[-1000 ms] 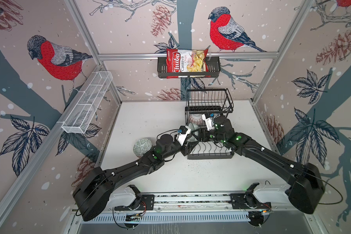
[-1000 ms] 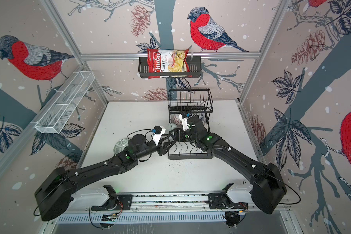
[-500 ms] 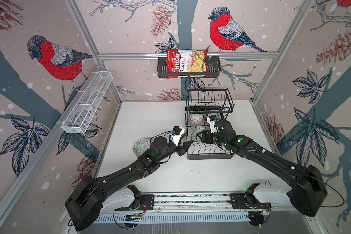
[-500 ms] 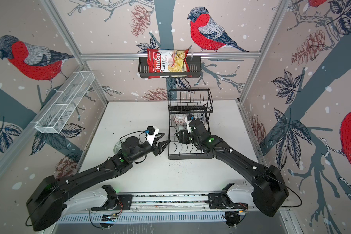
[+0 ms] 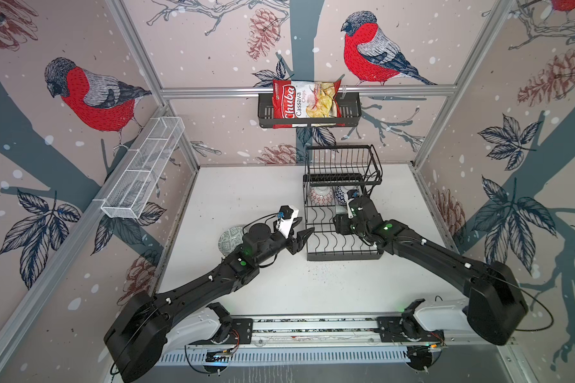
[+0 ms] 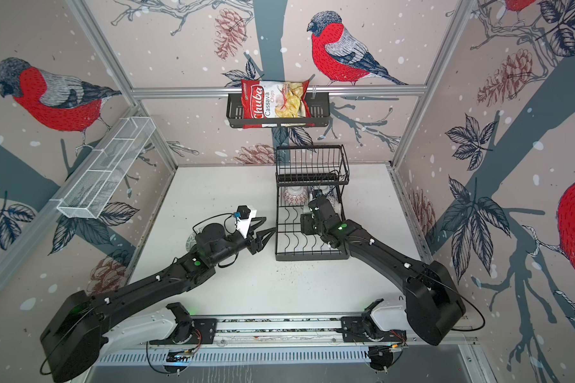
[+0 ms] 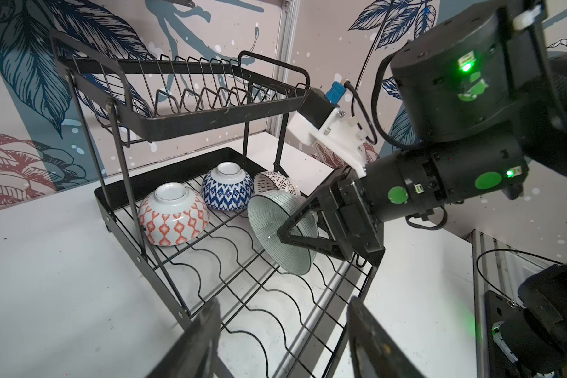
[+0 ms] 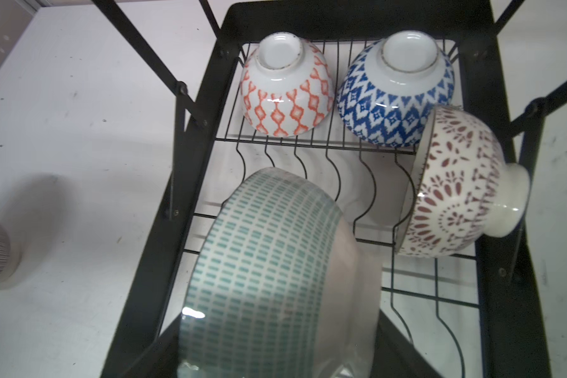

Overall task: Load bowls into a dish rack
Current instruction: Place the bowl in the dish rack.

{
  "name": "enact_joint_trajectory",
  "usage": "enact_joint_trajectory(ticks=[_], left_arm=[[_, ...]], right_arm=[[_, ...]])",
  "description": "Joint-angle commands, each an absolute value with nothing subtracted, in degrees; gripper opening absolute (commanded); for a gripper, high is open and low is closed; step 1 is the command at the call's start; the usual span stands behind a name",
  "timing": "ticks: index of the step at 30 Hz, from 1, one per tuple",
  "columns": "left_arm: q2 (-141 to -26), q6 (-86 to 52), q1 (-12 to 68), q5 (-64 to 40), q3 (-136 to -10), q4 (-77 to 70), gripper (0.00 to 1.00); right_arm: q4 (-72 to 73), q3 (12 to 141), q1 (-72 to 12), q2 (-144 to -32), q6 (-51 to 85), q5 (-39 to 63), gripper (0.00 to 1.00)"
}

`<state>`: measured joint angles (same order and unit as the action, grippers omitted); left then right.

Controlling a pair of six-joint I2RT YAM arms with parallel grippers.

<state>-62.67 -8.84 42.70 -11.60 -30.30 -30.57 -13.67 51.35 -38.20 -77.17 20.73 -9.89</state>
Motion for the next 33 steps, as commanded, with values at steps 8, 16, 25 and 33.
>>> enact_joint_trajectory(ticks=[8, 16, 25, 33], left_arm=[[-62.1, -9.3, 42.5, -11.4, -29.8, -30.6, 0.61], [-61.9, -9.6, 42.5, -11.2, -29.6, -30.2, 0.61], [-61.5, -9.8, 42.5, -10.6, -29.3, -30.0, 0.61], [-61.0, -10.0, 42.5, -10.2, -28.8, -29.7, 0.61]], right_arm=[[-4.6, 49.9, -36.7, -79.4, 15.2, -14.5, 0.56], [-0.6, 49.3, -36.3, -81.7, 12.3, -16.7, 0.56], [2.4, 49.1, -35.1, -84.0, 10.6, -17.2, 0.57], [2.8, 50.4, -35.2, -86.2, 9.1, -18.4, 0.57]])
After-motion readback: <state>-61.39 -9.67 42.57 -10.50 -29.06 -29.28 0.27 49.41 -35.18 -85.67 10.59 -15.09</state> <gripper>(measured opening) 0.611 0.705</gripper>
